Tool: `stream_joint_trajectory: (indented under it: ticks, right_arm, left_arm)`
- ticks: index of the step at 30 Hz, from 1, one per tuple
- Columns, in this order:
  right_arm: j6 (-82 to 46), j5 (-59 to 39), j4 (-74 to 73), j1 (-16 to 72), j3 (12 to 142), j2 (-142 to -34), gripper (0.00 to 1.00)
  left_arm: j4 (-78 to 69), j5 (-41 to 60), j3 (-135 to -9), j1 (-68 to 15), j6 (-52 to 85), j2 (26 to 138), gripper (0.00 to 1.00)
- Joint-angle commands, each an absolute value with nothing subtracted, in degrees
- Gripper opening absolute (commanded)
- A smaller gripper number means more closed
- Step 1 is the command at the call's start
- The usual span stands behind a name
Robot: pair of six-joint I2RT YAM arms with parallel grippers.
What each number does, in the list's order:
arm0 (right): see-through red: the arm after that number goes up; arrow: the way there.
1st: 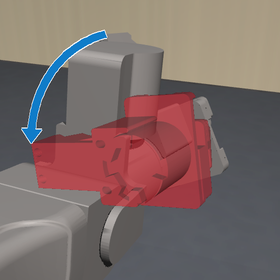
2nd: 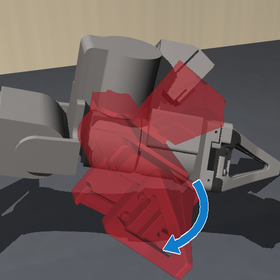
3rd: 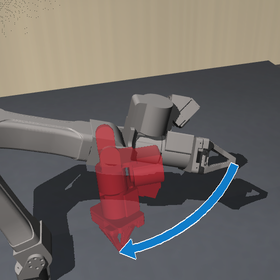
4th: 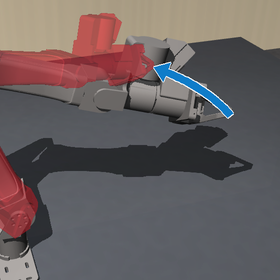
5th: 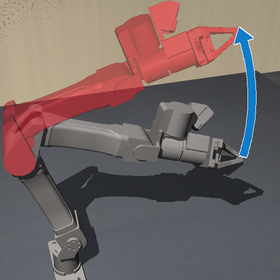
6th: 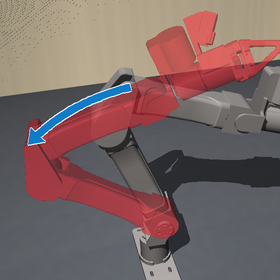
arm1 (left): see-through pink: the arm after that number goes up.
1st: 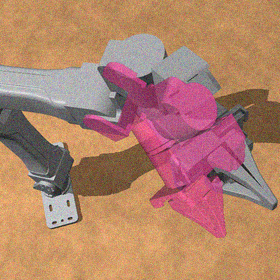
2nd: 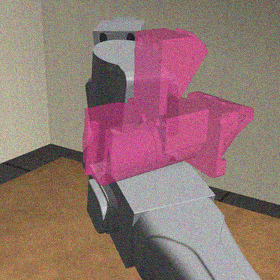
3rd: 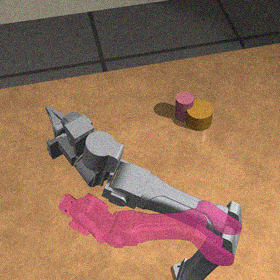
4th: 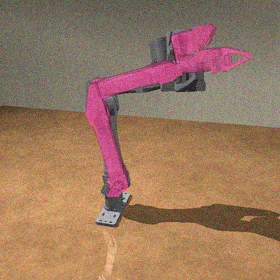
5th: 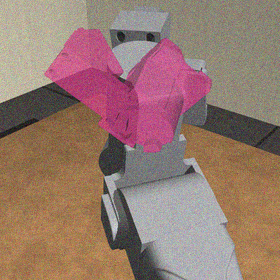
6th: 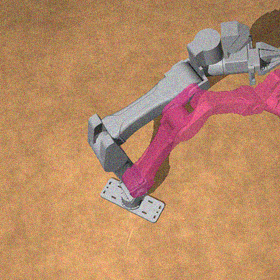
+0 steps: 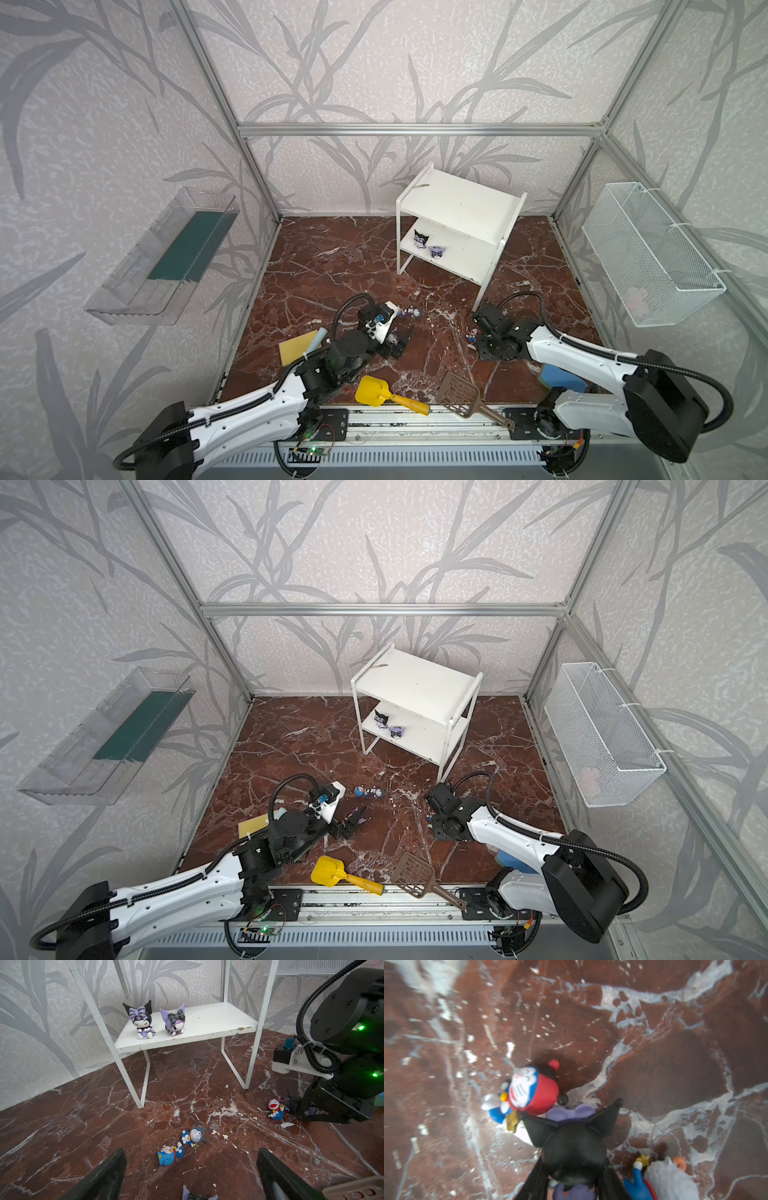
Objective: Place and organize the plastic toys onto the shelf
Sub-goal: 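Lower the right gripper onto the black Kuromi in the floor pile and close, then lift the Kuromi toward the left gripper while the left gripper closes on it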
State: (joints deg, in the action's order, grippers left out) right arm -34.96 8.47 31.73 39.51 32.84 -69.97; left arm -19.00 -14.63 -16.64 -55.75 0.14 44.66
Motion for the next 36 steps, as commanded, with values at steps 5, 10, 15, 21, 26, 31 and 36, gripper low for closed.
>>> stream_joint_trajectory:
  ticks: [5, 10, 15, 21, 26, 31, 36]
  right_arm:
    - [-27.8, -2.6, 20.3, 40.3, 25.3, -51.5, 0.31]
    - [-25.1, -13.1, 9.5, 40.3, 20.0, -40.3, 0.31]
    - [-24.2, -23.2, -1.5, 40.3, 17.3, -35.7, 0.31]
    - [-23.5, -36.8, -12.0, 40.4, 16.1, -34.5, 0.32]
    - [-23.4, -43.6, -15.2, 40.8, 16.0, -32.8, 0.32]
    - [-23.4, -48.3, -16.2, 41.0, 16.2, -31.1, 0.31]
    - [-22.4, -48.8, -14.2, 41.5, 16.8, -30.9, 0.31]
  left_arm:
    - [-10.6, -3.8, -19.8, -55.9, 2.7, 41.0, 0.99]
    - [-9.5, 5.2, -20.8, -55.9, 5.5, 40.3, 0.99]
    - [-10.9, 17.1, -24.9, -55.8, 8.2, 45.0, 0.99]
    - [-20.9, 24.4, -26.4, -55.8, 14.4, 51.3, 0.96]
    - [-25.1, 28.7, -27.4, -55.8, 17.3, 54.2, 0.93]
    - [-28.9, 29.5, -26.9, -55.7, 21.0, 53.8, 0.86]
    - [-31.9, 31.5, -27.6, -54.9, 24.0, 54.6, 0.84]
